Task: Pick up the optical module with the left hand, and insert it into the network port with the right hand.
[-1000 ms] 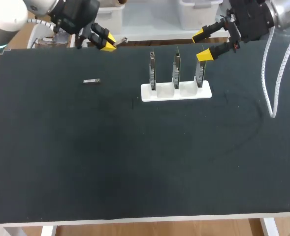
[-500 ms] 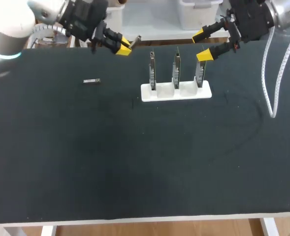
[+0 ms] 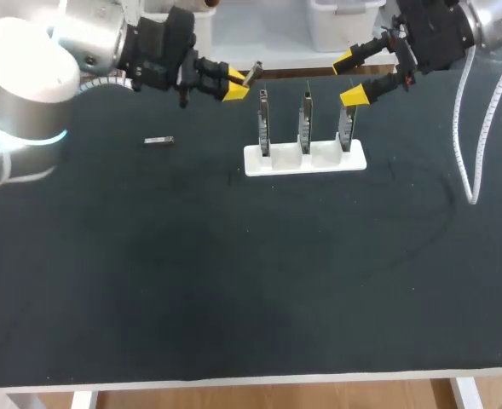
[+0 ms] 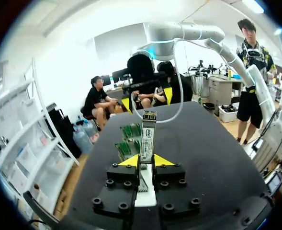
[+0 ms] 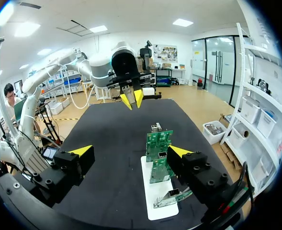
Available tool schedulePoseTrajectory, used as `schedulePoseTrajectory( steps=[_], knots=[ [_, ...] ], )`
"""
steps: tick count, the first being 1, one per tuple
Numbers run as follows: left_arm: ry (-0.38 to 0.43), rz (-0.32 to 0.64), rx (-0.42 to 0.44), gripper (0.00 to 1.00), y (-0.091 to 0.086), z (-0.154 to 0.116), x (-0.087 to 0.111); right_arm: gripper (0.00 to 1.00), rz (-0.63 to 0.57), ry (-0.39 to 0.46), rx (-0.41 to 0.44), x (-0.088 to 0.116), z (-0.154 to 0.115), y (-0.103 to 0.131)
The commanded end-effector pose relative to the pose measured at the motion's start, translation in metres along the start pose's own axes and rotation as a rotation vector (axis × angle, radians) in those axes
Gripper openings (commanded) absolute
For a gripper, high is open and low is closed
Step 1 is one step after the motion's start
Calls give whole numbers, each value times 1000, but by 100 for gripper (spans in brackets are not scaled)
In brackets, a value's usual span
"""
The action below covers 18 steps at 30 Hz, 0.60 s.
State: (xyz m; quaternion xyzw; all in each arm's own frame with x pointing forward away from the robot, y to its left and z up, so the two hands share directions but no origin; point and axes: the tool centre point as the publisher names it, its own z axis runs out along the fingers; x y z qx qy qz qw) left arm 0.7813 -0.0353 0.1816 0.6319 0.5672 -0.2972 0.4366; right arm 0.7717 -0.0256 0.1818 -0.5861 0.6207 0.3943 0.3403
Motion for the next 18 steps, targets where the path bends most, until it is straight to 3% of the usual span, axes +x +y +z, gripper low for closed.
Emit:
schedulePoseTrajectory(
  steps=[1, 11, 18],
  knots=[
    [-24, 22, -11, 0, 9, 15, -7, 100, 0, 1, 4, 0, 0, 2],
    [-121, 27, -19, 0, 11, 20, -10, 100, 0, 1, 4, 0, 0, 2],
    [-115, 29, -23, 0, 11, 16, -8, 100, 0, 1, 4, 0, 0, 2]
  ],
)
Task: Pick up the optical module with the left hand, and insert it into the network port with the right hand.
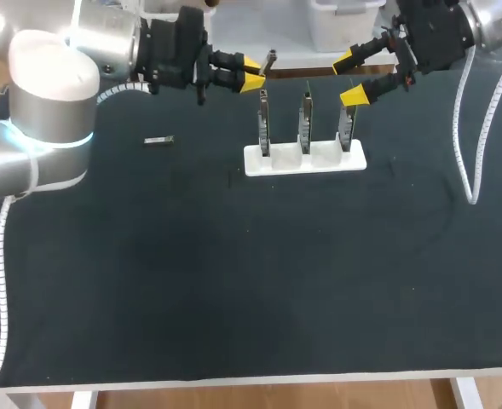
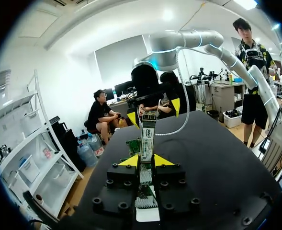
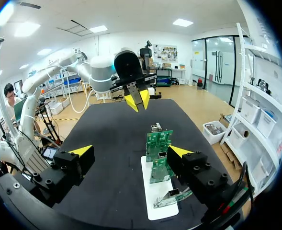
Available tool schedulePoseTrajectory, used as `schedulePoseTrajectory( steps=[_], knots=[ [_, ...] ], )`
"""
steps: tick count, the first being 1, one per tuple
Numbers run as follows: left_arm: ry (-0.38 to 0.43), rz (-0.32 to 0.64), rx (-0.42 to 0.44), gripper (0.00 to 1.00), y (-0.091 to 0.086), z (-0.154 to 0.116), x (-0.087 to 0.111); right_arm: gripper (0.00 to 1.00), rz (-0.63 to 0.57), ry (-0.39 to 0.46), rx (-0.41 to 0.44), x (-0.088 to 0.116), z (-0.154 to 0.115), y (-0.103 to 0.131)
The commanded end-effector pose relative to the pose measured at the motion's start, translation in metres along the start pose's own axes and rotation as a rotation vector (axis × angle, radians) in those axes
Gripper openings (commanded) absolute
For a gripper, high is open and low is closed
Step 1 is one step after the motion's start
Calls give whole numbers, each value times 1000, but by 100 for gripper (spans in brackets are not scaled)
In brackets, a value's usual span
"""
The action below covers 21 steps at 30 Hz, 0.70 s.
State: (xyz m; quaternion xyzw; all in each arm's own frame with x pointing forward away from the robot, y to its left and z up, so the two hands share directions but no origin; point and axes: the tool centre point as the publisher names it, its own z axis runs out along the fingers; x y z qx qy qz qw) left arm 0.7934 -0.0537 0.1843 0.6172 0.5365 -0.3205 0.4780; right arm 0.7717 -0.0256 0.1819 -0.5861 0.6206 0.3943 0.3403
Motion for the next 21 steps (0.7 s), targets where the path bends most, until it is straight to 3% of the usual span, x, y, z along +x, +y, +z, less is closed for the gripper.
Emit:
schedulePoseTrajectory(
  steps=[1, 15, 16, 21],
  knots=[
    [-3, 3, -3, 0, -1, -1, 0, 100, 0, 1, 4, 0, 0, 2],
    [-3, 3, -3, 0, -1, -1, 0, 100, 0, 1, 4, 0, 0, 2],
    [-43, 4, -16, 0, -4, 2, 3, 100, 0, 1, 4, 0, 0, 2],
    [-81, -33, 81, 0, -23, 32, 3, 100, 0, 1, 4, 0, 0, 2]
  ],
)
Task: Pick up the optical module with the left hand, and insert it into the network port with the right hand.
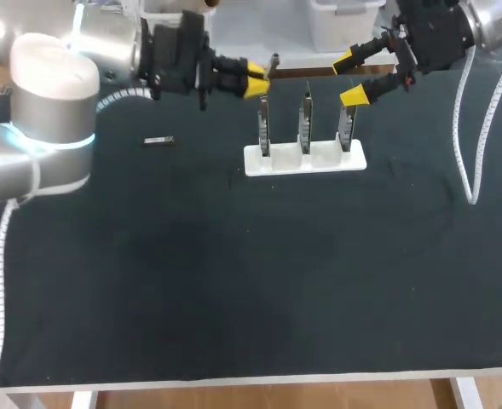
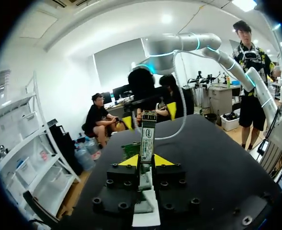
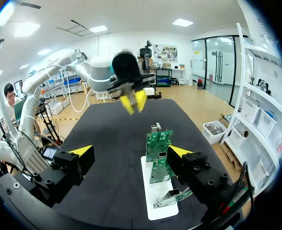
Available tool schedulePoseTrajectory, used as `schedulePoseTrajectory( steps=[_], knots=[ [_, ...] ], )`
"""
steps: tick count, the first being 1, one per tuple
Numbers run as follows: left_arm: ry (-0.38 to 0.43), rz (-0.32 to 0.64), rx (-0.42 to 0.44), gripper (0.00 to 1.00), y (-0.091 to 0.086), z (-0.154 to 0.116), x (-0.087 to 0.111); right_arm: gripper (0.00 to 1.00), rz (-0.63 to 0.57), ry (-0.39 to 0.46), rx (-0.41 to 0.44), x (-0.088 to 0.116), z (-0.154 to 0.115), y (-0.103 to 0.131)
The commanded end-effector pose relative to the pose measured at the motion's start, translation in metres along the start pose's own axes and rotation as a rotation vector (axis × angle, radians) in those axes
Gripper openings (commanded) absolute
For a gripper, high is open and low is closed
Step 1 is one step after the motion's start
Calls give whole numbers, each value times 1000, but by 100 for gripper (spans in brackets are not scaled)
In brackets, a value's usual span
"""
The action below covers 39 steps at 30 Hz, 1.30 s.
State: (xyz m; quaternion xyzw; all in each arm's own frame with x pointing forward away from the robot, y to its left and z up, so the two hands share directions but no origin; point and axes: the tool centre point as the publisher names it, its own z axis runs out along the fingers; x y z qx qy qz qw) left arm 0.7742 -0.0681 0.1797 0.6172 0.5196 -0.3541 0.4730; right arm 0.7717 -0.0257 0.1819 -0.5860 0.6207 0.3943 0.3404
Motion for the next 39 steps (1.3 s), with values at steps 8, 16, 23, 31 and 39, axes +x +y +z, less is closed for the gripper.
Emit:
schedulePoseTrajectory(
  steps=[8, 16, 23, 31, 39],
  knots=[
    [-39, -43, 42, 0, -23, 22, -2, 100, 0, 1, 4, 0, 0, 2],
    [-19, 5, 54, 0, -15, 11, -30, 100, 0, 1, 4, 0, 0, 2],
    [-169, 91, 40, 0, -7, 21, -51, 100, 0, 1, 4, 0, 0, 2],
    [-193, 108, 94, 0, -4, 48, -54, 100, 0, 1, 4, 0, 0, 2],
    [-201, 98, 158, 0, -1, 70, -52, 100, 0, 1, 4, 0, 0, 2]
  ],
)
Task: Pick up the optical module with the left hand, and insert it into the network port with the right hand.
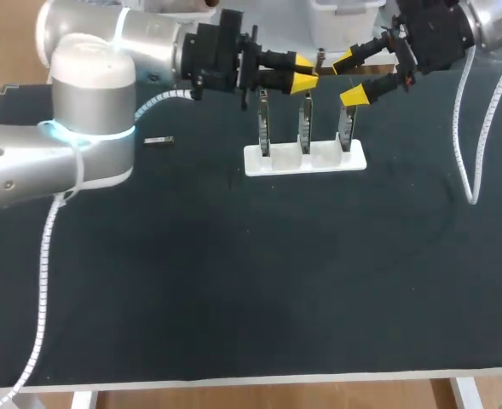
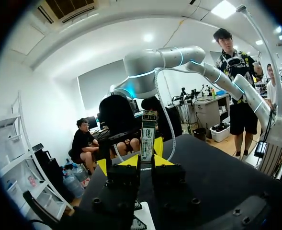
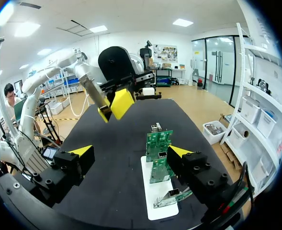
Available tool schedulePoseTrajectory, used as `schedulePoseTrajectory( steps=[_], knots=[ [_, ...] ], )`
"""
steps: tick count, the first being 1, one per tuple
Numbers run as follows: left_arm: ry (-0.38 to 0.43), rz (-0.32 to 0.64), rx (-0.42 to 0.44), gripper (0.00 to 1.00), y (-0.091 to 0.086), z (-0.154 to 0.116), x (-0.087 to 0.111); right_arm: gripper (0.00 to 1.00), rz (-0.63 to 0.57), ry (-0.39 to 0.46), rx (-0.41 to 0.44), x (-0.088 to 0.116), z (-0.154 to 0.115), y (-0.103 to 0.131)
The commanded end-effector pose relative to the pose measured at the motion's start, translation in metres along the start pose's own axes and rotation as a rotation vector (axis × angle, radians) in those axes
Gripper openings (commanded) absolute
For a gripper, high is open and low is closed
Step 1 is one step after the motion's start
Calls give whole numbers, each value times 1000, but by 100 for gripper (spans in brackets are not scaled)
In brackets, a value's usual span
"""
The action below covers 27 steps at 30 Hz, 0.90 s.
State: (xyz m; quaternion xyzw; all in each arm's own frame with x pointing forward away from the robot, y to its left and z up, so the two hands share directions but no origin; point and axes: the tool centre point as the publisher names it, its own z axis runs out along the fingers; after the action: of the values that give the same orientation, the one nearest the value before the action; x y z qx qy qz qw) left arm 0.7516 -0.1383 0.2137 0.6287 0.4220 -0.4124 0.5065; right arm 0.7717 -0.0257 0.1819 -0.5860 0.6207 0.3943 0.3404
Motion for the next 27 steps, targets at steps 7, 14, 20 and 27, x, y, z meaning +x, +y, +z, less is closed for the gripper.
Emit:
schedulePoseTrajectory(
  steps=[7, 14, 20, 27],
  knots=[
    [-36, -27, 76, 0, 13, 20, 18, 100, 0, 1, 4, 0, 0, 2],
    [-30, -73, 111, 0, 15, 23, 29, 100, 0, 1, 4, 0, 0, 2],
    [-10, -126, 118, 0, 15, 15, 41, 100, 0, 1, 4, 0, 0, 2],
    [-3, -119, 115, 0, 18, 13, 41, 100, 0, 1, 4, 0, 0, 2]
  ],
)
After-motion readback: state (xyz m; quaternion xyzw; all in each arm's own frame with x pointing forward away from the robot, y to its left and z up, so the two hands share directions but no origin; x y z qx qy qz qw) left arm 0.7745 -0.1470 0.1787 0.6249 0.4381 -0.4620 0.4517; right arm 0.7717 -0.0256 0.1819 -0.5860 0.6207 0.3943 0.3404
